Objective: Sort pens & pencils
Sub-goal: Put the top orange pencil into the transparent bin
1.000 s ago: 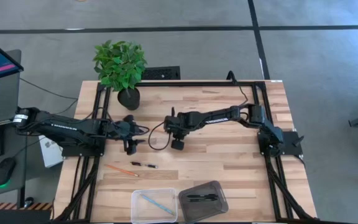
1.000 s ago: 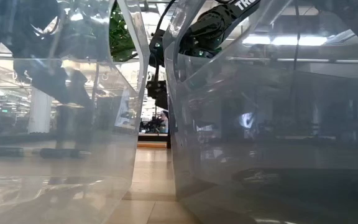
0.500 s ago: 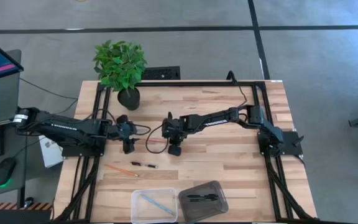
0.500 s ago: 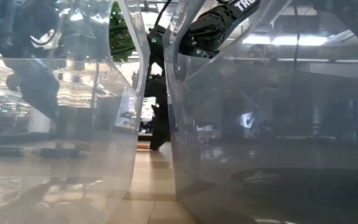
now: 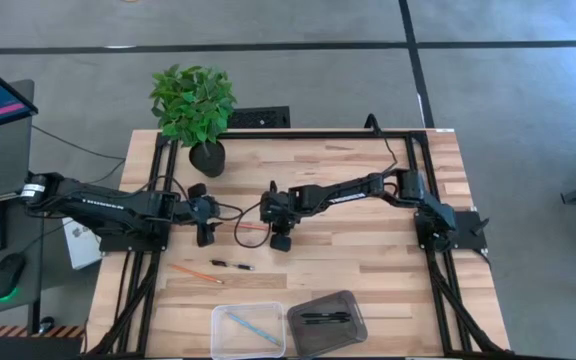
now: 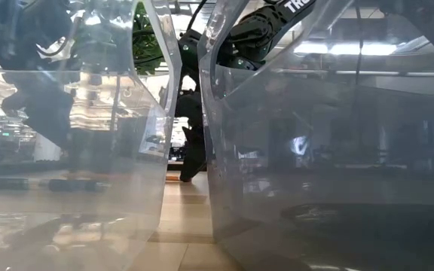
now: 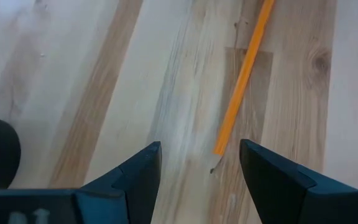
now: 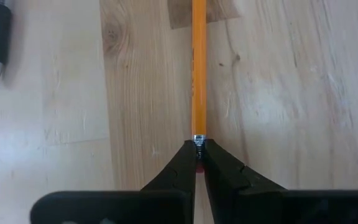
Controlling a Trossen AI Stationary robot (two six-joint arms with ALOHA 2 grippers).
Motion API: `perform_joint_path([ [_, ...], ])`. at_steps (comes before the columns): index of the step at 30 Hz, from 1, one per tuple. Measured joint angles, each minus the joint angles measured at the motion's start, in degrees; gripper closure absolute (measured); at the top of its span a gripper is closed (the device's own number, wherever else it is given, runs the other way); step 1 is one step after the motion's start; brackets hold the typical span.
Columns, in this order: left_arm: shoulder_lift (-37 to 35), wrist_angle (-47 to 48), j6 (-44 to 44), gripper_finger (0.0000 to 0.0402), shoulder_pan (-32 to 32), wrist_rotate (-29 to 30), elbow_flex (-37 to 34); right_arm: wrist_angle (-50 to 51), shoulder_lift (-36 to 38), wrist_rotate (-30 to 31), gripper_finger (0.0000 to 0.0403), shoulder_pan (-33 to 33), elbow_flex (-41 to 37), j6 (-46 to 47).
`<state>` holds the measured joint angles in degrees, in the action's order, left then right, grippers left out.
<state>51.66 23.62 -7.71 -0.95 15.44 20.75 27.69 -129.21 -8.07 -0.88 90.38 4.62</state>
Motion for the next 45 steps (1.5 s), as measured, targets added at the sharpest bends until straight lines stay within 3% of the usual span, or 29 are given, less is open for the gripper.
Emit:
perform_joint_path([
  [7, 0.0, 0.0, -0.3, 0.0193, 0.0, 0.0, 0.0, 0.2, -0.1, 0.9, 0.0353, 0.5, 0.1, 0.0],
  [14, 1.3, 0.0, -0.4, 0.0193, 0.0, -0.2, 0.0, 0.3, -0.1, 0.7, 0.0375, 0.5, 0.1, 1.0],
  [27, 16.5, -5.7, 1.5, 0.0193, 0.0, -2.3, 0.3, 0.3, -0.1, 0.5, 0.0382, 0.5, 0.1, 2.0],
  [35, 19.7, -5.4, 5.6, 0.0195, 0.0, -2.8, 3.1, 0.3, -0.1, 0.4, 0.0382, 0.5, 0.1, 2.9],
  [45, 19.8, -5.3, 6.1, 0.0251, 0.0, -5.6, 3.9, 0.2, -0.1, 0.4, 0.0384, 0.5, 0.1, 2.7],
])
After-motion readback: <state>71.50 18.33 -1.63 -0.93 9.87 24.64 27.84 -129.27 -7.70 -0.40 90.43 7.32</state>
